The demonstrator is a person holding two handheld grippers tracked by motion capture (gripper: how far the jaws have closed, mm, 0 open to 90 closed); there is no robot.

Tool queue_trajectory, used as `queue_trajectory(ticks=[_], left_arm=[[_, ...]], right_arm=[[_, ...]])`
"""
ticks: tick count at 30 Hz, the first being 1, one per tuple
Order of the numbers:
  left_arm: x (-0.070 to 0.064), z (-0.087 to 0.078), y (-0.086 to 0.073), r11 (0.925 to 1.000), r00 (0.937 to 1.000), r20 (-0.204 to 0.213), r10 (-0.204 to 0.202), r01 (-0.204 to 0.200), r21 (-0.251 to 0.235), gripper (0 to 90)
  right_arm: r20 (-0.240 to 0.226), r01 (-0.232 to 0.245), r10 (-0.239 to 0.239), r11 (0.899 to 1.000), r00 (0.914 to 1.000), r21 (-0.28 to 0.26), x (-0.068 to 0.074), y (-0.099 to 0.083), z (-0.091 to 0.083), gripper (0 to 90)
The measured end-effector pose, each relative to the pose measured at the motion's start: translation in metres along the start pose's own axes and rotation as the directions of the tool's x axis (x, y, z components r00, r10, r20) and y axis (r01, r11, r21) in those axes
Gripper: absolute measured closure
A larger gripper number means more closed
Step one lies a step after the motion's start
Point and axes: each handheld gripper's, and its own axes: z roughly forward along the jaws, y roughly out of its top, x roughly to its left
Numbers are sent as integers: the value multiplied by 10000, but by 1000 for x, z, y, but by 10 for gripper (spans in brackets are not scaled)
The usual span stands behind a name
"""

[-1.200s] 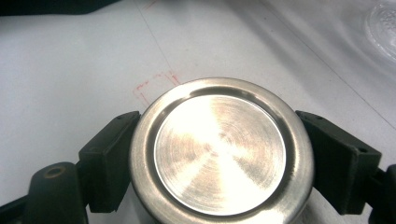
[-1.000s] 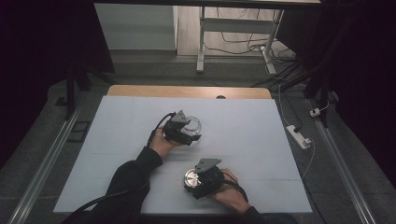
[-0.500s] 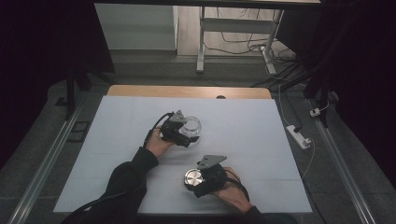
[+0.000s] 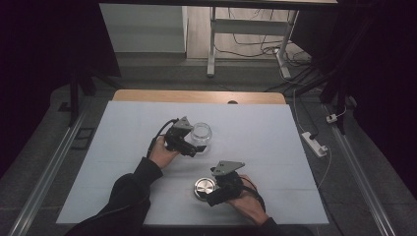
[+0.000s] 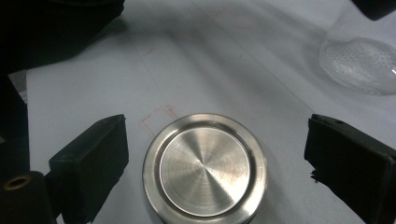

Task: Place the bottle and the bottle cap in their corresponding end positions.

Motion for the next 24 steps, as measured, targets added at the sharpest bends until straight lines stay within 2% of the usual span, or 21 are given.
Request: queue_trajectory(ticks=[4,11,20,24], left_arm=[[-4,-5,-1,10000,10000,55,-33,33,-31,0],[-12,-15,-4,9998,9999,-22,158,-158,94,0],[-21,-31,-8,9997,9992,406,-18,28,-256,0],[-23,-39,-13,9985,9973,686,-252,284,-468,0]], right_arm=[[28,-96,97,9999,9999,-123,-1,1,-4,60],[23,-94,95,9997,10000,-204,-1,1,-8,53],[67,-91,94,9987,9999,-505,-3,4,-16,51],[-23,-286,285,9985,9996,-466,-6,5,-18,39]])
